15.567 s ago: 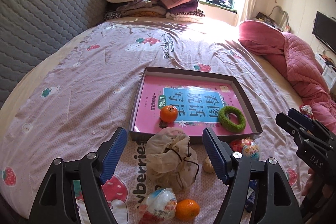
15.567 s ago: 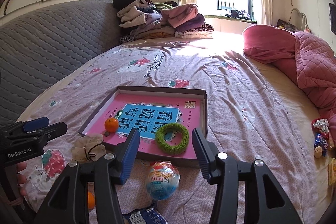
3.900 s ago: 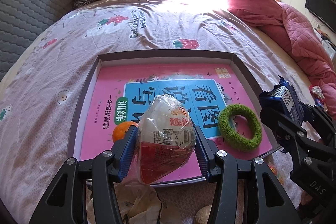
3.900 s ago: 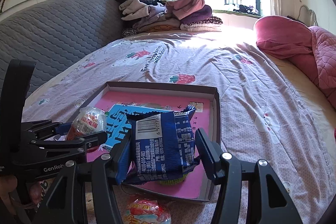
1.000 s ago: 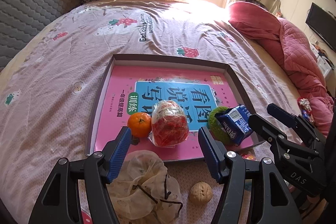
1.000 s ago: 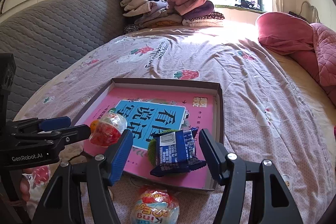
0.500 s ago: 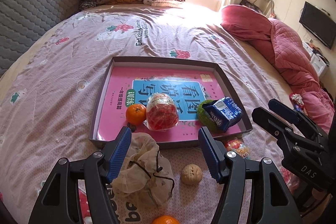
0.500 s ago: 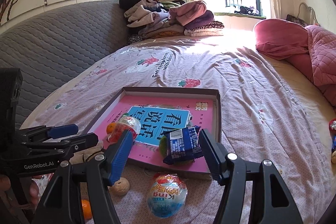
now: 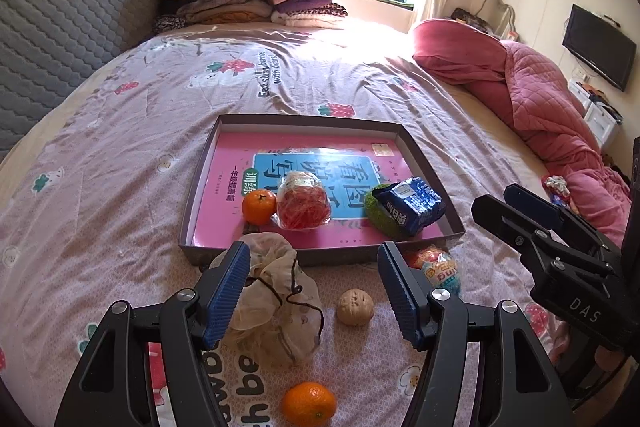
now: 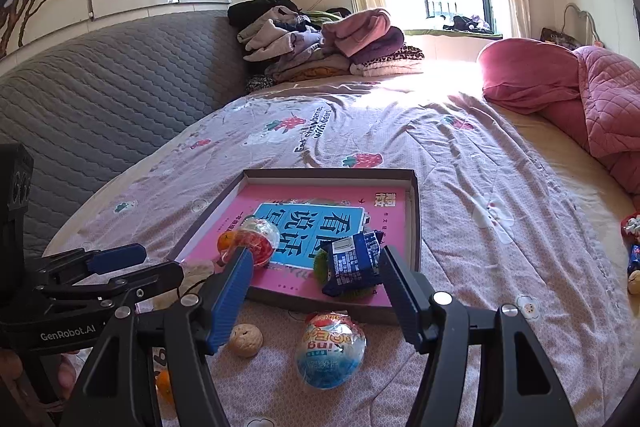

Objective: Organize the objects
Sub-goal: 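Withdraw both open tools back from the tray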

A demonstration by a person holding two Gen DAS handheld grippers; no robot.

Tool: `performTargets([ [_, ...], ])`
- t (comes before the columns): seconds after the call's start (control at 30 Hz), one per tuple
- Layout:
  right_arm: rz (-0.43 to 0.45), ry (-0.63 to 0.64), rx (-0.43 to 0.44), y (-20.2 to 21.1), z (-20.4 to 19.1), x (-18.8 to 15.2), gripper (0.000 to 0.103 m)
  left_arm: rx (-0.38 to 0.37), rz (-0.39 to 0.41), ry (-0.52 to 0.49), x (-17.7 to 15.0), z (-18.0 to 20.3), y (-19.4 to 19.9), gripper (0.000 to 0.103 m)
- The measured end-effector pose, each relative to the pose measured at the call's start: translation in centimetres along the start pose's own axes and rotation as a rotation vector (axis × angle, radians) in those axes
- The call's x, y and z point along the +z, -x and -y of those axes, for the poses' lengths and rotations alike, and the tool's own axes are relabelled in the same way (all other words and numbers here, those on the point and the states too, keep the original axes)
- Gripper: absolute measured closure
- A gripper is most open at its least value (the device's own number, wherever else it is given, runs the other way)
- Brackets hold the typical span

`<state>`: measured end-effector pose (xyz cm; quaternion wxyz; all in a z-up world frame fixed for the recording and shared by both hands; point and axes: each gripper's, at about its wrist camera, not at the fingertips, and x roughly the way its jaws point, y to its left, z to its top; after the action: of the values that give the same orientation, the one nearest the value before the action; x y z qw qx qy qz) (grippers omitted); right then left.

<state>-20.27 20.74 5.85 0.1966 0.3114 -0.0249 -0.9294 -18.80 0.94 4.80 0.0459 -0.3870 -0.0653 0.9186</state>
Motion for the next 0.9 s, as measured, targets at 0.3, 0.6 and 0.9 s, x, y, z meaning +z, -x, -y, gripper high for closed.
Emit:
performTargets([
  [0.3, 0.005, 0.003, 0.015, 0.6, -0.2, -0.3, 0.038, 0.030, 0.009, 0.008, -0.9, -0.6, 1.1, 0.035],
  [0.6, 0.002, 0.004, 0.032, 1.1, -0.6, -0.8, 0.038, 0.036, 0.027, -0.003, -1.4, 0.0, 2.0, 0.035],
  [0.9, 0.000, -0.005, 0.028, 1.4, -0.4, -1.1, 0.038, 0.037, 0.031, -0.005, -1.7, 0.3, 2.6, 0.035],
])
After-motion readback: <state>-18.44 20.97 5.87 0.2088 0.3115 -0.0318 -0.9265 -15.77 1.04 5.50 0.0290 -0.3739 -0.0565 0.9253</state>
